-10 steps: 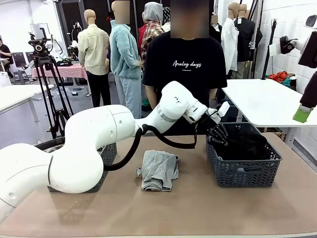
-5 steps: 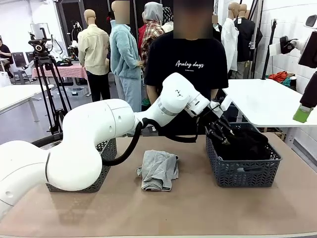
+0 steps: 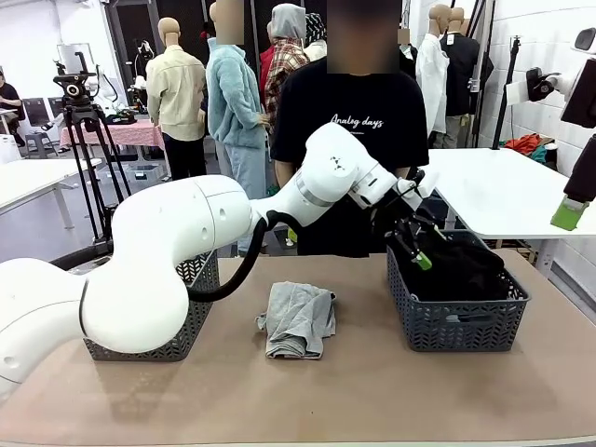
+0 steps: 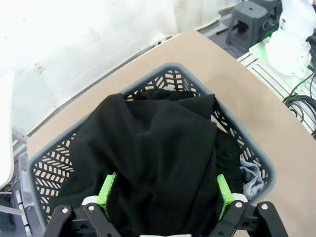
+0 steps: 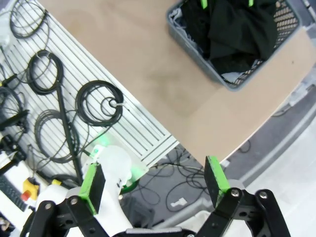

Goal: Sort the tops and bottoms.
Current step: Sort the clothes according to human instructions.

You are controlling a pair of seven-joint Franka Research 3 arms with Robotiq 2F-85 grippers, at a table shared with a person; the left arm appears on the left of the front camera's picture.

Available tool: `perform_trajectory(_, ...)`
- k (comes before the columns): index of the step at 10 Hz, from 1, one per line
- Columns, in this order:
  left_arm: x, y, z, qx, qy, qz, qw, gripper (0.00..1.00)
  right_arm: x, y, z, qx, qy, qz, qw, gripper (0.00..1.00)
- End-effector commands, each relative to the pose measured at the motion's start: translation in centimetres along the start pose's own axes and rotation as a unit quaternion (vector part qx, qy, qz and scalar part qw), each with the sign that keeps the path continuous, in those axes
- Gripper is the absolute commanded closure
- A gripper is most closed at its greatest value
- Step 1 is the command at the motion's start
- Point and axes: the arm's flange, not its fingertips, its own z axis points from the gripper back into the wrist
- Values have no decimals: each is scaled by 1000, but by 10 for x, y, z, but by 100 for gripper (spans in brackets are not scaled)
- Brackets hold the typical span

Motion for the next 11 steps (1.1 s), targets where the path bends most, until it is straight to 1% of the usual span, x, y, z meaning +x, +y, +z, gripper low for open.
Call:
perform_trajectory(1,23,86,-3,-14,26,0,1000,3,2,1,1,-1,5,-7,1000,0)
perform_trajectory(3,29,87,13,1,12,5,1000,3,2,1,1,-1,5,-7,1000,0)
perform_trajectory(4,19,91,26,2,9,40,999,3,2,1,1,-1,5,-7,1000,0)
perform_trajectory(5,21,1,16,6,2,-11,1000,3,2,1,1,-1,5,-7,1000,0)
perform_trajectory(11,21,1,16,6,2,-11,1000,3,2,1,1,-1,5,-7,1000,0)
